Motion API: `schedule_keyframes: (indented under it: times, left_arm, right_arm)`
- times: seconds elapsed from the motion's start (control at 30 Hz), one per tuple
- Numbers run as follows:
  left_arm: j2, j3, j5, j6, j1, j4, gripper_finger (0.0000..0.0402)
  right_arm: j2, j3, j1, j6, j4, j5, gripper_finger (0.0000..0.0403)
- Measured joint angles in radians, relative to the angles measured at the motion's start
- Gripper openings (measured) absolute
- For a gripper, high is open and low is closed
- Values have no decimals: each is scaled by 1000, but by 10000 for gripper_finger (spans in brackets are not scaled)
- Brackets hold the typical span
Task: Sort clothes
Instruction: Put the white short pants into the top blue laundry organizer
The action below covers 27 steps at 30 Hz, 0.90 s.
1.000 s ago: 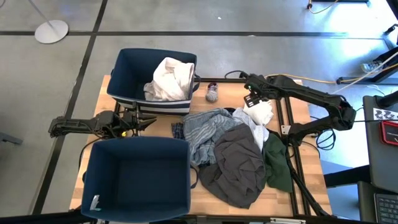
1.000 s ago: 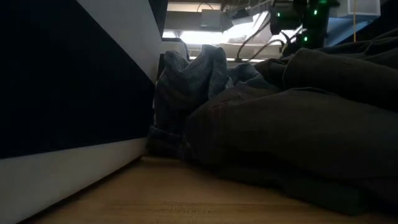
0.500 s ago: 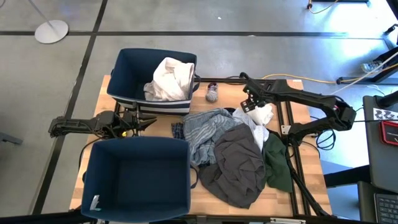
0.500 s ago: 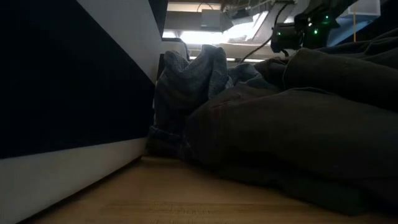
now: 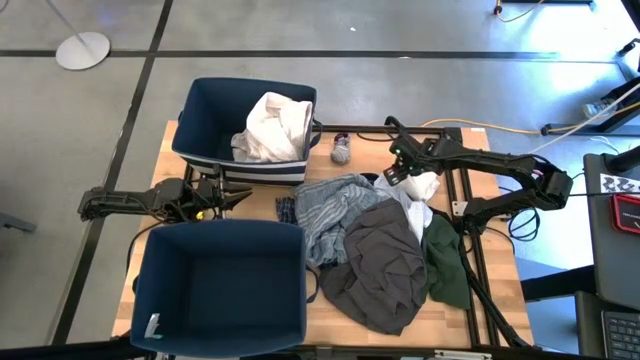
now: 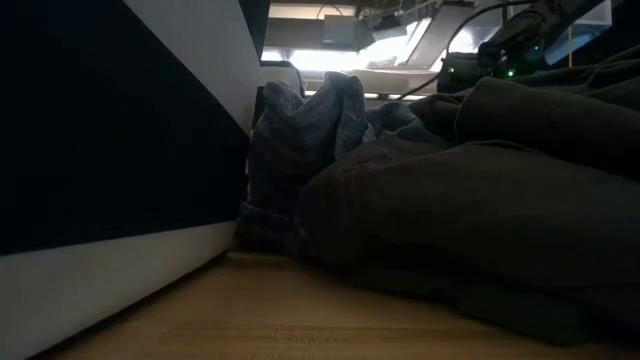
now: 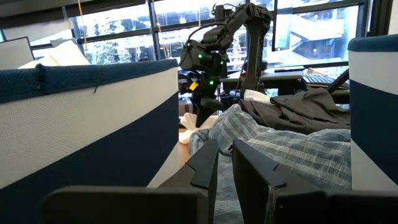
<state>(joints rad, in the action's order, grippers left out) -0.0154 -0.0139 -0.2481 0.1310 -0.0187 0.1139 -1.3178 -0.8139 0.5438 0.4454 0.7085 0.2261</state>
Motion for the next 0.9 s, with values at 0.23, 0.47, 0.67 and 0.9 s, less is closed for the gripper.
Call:
schedule_keyframes:
  times: [0.23,0.47,0.67,0.9]
  left_arm:
    - [0,0,0,25,0,1,40]
    - [0,0,0,26,0,1,40]
    - [0,0,0,26,0,1,40]
    - [0,0,0,24,0,1,40]
  right_arm:
    - [0,-9,0,-68,-21,18,55]
    - [6,-111,0,-114,-9,36,29]
    - [7,-238,-16,-143,27,51,12]
    - [8,-379,-83,-191,17,131,23]
